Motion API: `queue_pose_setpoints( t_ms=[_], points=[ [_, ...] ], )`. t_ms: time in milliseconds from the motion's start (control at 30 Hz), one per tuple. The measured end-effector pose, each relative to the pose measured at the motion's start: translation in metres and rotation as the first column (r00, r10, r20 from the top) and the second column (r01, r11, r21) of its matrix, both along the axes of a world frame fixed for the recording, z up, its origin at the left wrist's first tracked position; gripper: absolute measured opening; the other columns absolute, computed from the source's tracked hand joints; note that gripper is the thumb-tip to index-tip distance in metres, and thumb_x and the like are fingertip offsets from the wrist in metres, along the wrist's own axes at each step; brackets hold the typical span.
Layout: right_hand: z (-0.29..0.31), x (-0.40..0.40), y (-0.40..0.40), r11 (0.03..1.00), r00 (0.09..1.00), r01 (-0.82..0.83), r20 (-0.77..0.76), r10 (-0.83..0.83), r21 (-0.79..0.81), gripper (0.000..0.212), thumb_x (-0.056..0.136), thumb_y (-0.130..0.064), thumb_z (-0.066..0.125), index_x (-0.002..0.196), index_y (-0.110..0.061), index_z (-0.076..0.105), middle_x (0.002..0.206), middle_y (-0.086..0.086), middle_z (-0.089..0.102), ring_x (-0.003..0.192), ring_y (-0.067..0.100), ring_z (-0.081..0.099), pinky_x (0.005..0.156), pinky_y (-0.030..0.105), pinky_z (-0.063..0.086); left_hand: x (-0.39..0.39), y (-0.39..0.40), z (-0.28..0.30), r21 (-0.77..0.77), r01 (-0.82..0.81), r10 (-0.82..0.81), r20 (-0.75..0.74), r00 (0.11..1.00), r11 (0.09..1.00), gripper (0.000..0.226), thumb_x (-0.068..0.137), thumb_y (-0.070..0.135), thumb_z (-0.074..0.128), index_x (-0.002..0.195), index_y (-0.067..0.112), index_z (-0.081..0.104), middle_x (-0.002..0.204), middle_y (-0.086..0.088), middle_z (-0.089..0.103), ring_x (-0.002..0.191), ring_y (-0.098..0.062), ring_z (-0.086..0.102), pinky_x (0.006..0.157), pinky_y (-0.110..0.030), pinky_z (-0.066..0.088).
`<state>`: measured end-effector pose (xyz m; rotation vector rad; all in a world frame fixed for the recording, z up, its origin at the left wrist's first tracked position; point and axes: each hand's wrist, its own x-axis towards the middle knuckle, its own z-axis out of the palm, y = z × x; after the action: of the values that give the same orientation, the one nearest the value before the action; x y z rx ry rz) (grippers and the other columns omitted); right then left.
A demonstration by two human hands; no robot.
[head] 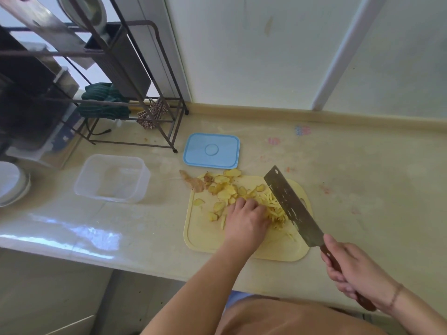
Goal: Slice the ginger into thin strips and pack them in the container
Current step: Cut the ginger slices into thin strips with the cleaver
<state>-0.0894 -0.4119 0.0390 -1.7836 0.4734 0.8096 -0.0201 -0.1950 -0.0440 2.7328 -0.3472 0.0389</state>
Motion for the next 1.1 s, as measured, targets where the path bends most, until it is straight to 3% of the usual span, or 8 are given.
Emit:
queue_pose_setpoints(
  t_ms=[133, 267, 367, 467, 733, 833, 967, 1100],
  points=[
    [-0.002, -0.004, -0.003, 0.999, 0.999, 0.037, 0.005, -0.037, 0.011, 0.079, 0.058, -0.089, 0.047, 0.072, -0.011, 0.041, 0.055, 0.008, 0.027, 0.041, 0.014, 0.023, 0.041, 0.020, 0.024, -0.001, 0.003, -0.004, 0.056, 0.056, -0.059, 0.043, 0.997, 0.997, 0.012, 0.070, 0.034, 0.081, 0.075, 0.025, 0.073, 0.076, 0.008, 0.063, 0.078, -0.025, 0.055, 0.065, -0.033, 0.044],
    [-0.002, -0.006, -0.005, 0.999, 0.999, 0.051, 0.001, -0.051, 0.004, 0.088, 0.047, -0.097, 0.049, 0.071, -0.013, 0.041, 0.056, 0.008, 0.027, 0.041, 0.013, 0.023, 0.040, 0.018, 0.024, -0.005, 0.015, -0.001, -0.102, 0.030, -0.029, 0.013, 1.000, 0.994, 0.003, 0.076, 0.024, 0.079, 0.077, 0.023, 0.077, 0.071, 0.006, 0.065, 0.073, -0.027, 0.058, 0.065, -0.034, 0.047],
    [-0.002, -0.006, -0.006, 0.999, 0.999, 0.052, -0.002, -0.052, 0.011, 0.082, 0.053, -0.093, 0.047, 0.071, -0.013, 0.041, 0.055, 0.007, 0.028, 0.041, 0.013, 0.023, 0.040, 0.018, 0.024, -0.012, 0.034, 0.012, -0.320, -0.191, 0.146, -0.160, 0.976, 0.928, 0.024, 0.080, 0.012, 0.080, 0.104, 0.016, 0.077, 0.077, 0.002, 0.070, 0.074, -0.025, 0.063, 0.071, -0.033, 0.053],
    [-0.003, -0.005, -0.005, 0.999, 0.999, 0.049, -0.009, -0.049, 0.015, 0.075, 0.060, -0.087, 0.043, 0.071, -0.013, 0.041, 0.054, 0.006, 0.028, 0.041, 0.013, 0.023, 0.040, 0.019, 0.024, -0.018, 0.060, 0.022, -0.355, -0.370, 0.252, -0.337, 0.907, 0.859, 0.021, 0.090, 0.012, 0.072, 0.111, 0.016, 0.075, 0.089, 0.006, 0.070, 0.085, -0.009, 0.064, 0.071, -0.004, 0.043],
    [-0.001, -0.001, 0.005, 1.000, 1.000, -0.011, -0.015, 0.011, -0.003, 0.075, 0.056, -0.091, 0.044, 0.067, -0.017, 0.042, 0.054, 0.005, 0.028, 0.041, 0.013, 0.023, 0.040, 0.018, 0.022, -0.014, 0.064, 0.016, -0.287, -0.383, 0.223, -0.462, 0.858, 0.878, 0.021, 0.095, 0.008, 0.063, 0.110, 0.014, 0.077, 0.100, 0.005, 0.067, 0.089, -0.008, 0.058, 0.065, 0.003, 0.037],
    [0.001, -0.001, 0.007, 1.000, 1.000, -0.029, -0.013, 0.028, -0.001, 0.072, 0.065, -0.086, 0.042, 0.070, -0.015, 0.041, 0.054, 0.005, 0.028, 0.040, 0.013, 0.022, 0.040, 0.019, 0.022, -0.014, 0.061, 0.016, -0.255, -0.333, 0.215, -0.399, 0.891, 0.908, 0.019, 0.090, 0.009, 0.070, 0.106, 0.016, 0.078, 0.093, 0.008, 0.064, 0.083, -0.014, 0.060, 0.063, -0.002, 0.035],
    [0.002, -0.002, 0.006, 0.999, 0.999, -0.042, -0.022, 0.042, 0.003, 0.061, 0.078, -0.073, 0.037, 0.072, -0.012, 0.040, 0.053, 0.004, 0.028, 0.041, 0.013, 0.022, 0.040, 0.019, 0.021, -0.018, 0.064, 0.008, -0.149, -0.239, 0.200, -0.238, 0.950, 0.960, 0.017, 0.085, 0.015, 0.075, 0.101, 0.011, 0.077, 0.094, -0.003, 0.068, 0.079, -0.026, 0.064, 0.069, -0.032, 0.053],
    [0.003, -0.002, 0.004, 0.999, 0.999, -0.049, -0.021, 0.049, 0.001, 0.059, 0.080, -0.070, 0.036, 0.071, -0.012, 0.040, 0.054, 0.005, 0.029, 0.042, 0.014, 0.022, 0.041, 0.019, 0.021, -0.027, 0.060, 0.011, -0.091, -0.249, 0.222, -0.238, 0.946, 0.964, 0.013, 0.091, 0.018, 0.064, 0.096, 0.008, 0.071, 0.089, -0.004, 0.063, 0.077, -0.025, 0.061, 0.068, -0.039, 0.054]
  ],
)
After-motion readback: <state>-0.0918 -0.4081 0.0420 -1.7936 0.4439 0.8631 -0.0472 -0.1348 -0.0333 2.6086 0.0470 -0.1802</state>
